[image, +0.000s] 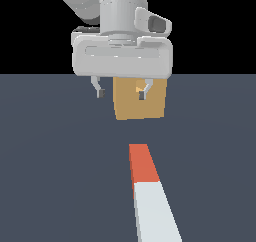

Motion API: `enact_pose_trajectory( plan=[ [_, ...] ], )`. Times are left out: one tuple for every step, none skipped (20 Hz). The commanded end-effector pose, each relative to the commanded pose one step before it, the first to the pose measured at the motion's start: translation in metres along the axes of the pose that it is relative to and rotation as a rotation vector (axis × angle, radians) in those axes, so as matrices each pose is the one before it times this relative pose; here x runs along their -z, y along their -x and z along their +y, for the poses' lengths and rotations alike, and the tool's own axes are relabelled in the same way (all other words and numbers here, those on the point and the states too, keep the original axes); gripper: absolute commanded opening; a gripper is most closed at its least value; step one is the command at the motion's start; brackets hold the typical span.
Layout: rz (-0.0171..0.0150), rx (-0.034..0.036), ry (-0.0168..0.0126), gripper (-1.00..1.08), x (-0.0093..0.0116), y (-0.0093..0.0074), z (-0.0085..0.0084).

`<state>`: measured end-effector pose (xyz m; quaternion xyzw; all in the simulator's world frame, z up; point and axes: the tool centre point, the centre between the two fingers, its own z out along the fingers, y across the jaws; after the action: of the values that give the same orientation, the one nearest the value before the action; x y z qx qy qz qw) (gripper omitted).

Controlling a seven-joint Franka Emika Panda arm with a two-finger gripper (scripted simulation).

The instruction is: Insert the peg into the horizontal hole in a box.

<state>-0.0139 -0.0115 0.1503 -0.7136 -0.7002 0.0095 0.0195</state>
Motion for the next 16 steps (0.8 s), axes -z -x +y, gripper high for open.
enact_pose_trajectory(
  plan=[
    [0.0,0.0,0.0,1.0,-0.00001,0.00001,0.00001],
    [0.0,0.0,0.0,1.0,-0.00018,0.00041,0.00007],
    [-0.00017,0.00059,0.00031,1.0,-0.00034,0.00086,0.00016],
    [-0.00016,0.0006,0.00029,1.0,-0.0007,0.00168,0.00031],
    [-0.00028,0.00104,0.00051,1.0,-0.00092,0.00222,0.00041],
    [-0.00028,0.00104,0.00051,1.0,-0.00127,0.00304,0.00056],
    [-0.00045,0.00171,0.00084,1.0,-0.00143,0.00344,0.00065],
    [-0.00045,0.00171,0.00084,1.0,-0.00178,0.00427,0.0008],
    [-0.00052,0.002,0.00098,1.0,-0.00205,0.0049,0.00093],
    [-0.0006,0.00234,0.00115,1.0,-0.00231,0.00552,0.00106],
    [-0.00065,0.00256,0.00126,1.0,-0.0026,0.00621,0.0012],
    [-0.00073,0.0029,0.00143,1.0,-0.00286,0.00683,0.00135],
    [-0.00077,0.00314,0.00156,1.0,-0.00315,0.00752,0.0015],
    [-0.00081,0.00336,0.00168,1.0,-0.00342,0.00816,0.00165],
    [-0.00086,0.00363,0.00181,1.0,-0.0036,0.00858,0.00177],
    [-0.00085,0.00373,0.00187,1.0,-0.00376,0.00895,0.00187]
  ],
)
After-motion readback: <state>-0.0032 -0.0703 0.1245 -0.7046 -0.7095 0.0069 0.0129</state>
